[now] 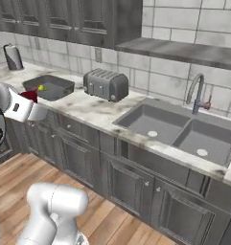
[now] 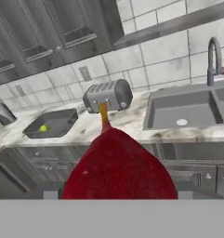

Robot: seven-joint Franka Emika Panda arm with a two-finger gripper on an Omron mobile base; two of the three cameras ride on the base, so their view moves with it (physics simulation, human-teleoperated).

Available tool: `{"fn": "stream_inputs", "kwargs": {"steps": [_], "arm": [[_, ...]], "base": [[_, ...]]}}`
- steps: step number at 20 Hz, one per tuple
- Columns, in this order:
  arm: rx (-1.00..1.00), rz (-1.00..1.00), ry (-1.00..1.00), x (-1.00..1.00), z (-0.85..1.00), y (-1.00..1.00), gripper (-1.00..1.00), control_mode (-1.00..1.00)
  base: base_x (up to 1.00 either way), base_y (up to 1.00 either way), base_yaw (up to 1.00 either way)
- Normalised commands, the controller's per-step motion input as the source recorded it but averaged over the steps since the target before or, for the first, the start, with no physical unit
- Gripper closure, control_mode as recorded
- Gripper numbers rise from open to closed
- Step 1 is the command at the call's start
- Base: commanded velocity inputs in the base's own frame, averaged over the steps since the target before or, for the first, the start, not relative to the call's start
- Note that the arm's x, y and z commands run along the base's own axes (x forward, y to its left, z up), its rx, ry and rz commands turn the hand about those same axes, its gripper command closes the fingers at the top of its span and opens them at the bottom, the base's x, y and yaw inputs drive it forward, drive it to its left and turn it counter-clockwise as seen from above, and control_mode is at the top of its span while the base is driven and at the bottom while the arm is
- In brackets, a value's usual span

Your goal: Pick up both pears from the fridge and place them inside the tupperware on the counter.

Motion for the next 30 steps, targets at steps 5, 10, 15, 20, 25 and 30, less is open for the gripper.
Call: {"fn": "stream_inputs", "kwargs": {"steps": [5, 10, 15, 20, 25, 30], "arm": [[0.00, 0.00, 0.00, 0.00, 0.00, 0.00, 1.00, 1.00], [0.00, 0.00, 0.00, 0.00, 0.00, 0.00, 1.00, 1.00], [0.00, 0.00, 0.00, 0.00, 0.00, 0.00, 1.00, 1.00], [0.00, 0.00, 0.00, 0.00, 0.00, 0.00, 1.00, 1.00], [0.00, 0.00, 0.00, 0.00, 0.00, 0.00, 1.00, 1.00], [0.00, 0.00, 0.00, 0.00, 0.00, 0.00, 1.00, 1.00]], "base": [[1.00, 1.00, 0.00], [1.00, 1.00, -0.01], [1.00, 1.00, -0.11], [1.00, 0.83, -0.39], [0.98, 0.78, -0.52], [0.89, 0.67, -0.44]]}}
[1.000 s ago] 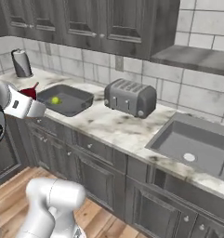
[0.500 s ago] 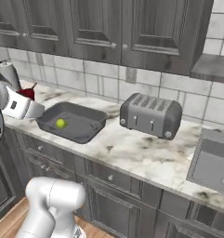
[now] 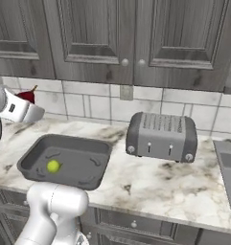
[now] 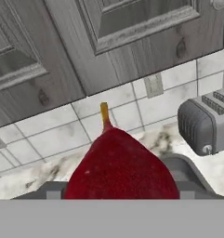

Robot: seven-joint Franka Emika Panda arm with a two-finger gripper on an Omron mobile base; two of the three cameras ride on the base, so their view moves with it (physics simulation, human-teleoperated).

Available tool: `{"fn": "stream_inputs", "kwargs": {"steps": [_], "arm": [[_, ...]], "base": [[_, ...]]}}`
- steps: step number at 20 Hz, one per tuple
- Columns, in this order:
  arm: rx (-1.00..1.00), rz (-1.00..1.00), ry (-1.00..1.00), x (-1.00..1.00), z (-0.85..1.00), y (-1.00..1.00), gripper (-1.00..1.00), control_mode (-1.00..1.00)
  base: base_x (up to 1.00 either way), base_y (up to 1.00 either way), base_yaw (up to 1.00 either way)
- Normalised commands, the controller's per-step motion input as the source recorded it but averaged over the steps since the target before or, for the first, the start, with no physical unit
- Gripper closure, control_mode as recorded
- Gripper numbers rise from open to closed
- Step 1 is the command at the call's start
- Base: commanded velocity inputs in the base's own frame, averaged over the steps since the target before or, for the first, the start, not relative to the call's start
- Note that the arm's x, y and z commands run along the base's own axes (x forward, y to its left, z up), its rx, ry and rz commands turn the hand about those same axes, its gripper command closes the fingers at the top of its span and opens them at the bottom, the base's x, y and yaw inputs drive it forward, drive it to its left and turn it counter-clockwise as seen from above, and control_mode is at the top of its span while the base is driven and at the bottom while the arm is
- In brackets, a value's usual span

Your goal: Pick up both pears from the fridge and place them inside the tupperware on the counter.

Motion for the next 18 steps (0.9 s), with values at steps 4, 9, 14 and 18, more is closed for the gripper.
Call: {"fn": "stream_inputs", "kwargs": {"steps": [4, 9, 14, 18], "arm": [[0.01, 0.00, 0.25, 0.06, -0.20, 0.00, 1.00, -1.00], [0.01, 0.00, 0.69, -0.15, -0.86, -0.01, 1.00, -1.00], [0.00, -0.03, 0.31, -0.08, -0.69, 0.00, 1.00, -1.00], [0.00, -0.08, 0.01, 0.01, -0.61, -0.14, 1.00, -1.00]], "base": [[0.29, 0.04, -0.09], [0.00, 0.00, 0.00], [0.00, 0.00, 0.00], [0.00, 0.00, 0.00]]}}
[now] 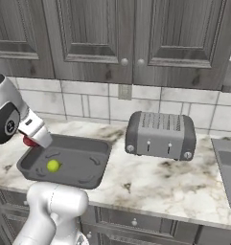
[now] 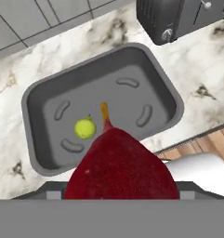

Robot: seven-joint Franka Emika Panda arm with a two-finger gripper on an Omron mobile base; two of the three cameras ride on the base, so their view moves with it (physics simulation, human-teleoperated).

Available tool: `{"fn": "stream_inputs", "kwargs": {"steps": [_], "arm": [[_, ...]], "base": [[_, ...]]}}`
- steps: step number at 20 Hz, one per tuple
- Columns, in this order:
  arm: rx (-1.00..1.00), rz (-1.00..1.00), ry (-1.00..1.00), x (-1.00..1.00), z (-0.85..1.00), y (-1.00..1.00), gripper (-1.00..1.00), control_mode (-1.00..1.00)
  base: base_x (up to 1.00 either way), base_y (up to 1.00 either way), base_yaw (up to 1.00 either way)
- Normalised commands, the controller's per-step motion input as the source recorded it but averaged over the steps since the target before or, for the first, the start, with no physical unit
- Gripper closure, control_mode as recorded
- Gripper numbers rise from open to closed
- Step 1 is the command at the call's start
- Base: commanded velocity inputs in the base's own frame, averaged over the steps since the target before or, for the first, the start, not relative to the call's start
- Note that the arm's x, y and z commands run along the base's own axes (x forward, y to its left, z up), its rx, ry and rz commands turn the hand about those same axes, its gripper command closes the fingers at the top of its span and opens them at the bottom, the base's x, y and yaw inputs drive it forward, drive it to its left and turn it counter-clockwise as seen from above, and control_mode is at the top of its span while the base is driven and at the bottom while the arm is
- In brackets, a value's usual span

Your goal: Pick up both pears from the fridge and place them inside the tupperware on the counter.

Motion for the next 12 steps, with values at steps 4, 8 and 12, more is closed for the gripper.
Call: {"fn": "stream_inputs", "kwargs": {"steps": [4, 8, 12], "arm": [[0.00, -0.13, 0.15, 0.21, -0.73, -0.23, 1.00, -1.00], [0.00, -0.13, 0.33, 0.39, -0.63, -0.27, 1.00, -1.00], [0.00, -0.04, 0.23, 0.49, -0.56, -0.22, 1.00, -1.00]], "base": [[0.00, 0.00, 0.00], [0.00, 0.00, 0.00], [0.00, 0.00, 0.00]]}}
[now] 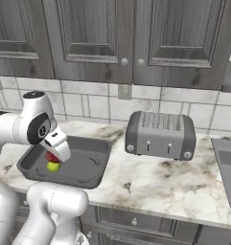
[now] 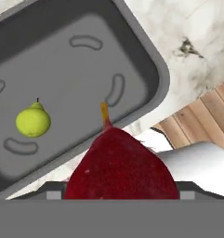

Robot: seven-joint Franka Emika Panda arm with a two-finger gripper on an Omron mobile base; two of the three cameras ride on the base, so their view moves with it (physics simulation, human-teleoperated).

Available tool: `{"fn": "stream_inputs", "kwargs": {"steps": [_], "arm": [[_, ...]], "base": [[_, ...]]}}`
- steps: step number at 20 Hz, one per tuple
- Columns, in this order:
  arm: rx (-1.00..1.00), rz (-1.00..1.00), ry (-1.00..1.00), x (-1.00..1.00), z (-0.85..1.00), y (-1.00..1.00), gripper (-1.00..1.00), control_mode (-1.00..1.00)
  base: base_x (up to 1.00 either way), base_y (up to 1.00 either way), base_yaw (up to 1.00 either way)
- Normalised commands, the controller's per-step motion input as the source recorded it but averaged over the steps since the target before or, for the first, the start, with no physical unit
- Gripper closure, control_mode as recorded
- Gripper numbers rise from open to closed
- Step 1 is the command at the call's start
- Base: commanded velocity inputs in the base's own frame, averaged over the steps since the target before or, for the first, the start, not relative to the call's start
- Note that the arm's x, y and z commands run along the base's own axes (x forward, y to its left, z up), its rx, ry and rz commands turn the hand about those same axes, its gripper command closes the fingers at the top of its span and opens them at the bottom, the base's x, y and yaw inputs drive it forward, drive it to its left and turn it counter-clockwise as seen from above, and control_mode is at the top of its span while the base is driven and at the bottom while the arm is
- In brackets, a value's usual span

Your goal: Pick up both pears from the fridge and place them inside the tupperware on the counter.

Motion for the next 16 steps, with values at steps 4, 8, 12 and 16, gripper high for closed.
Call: {"fn": "stream_inputs", "kwargs": {"steps": [4, 8, 12, 16], "arm": [[0.00, 0.00, 0.06, 0.50, -0.60, -0.11, 1.00, -1.00], [0.00, 0.00, 0.00, 0.48, -0.58, -0.04, 1.00, -1.00], [0.00, 0.00, 0.00, 0.55, -0.56, -0.01, 1.00, -1.00], [0.00, 0.00, 0.02, 0.56, -0.46, 0.00, 1.00, -1.00]], "base": [[0.00, 0.00, 0.00], [0.00, 0.00, 0.00], [0.00, 0.00, 0.00], [0.00, 0.00, 0.00]]}}
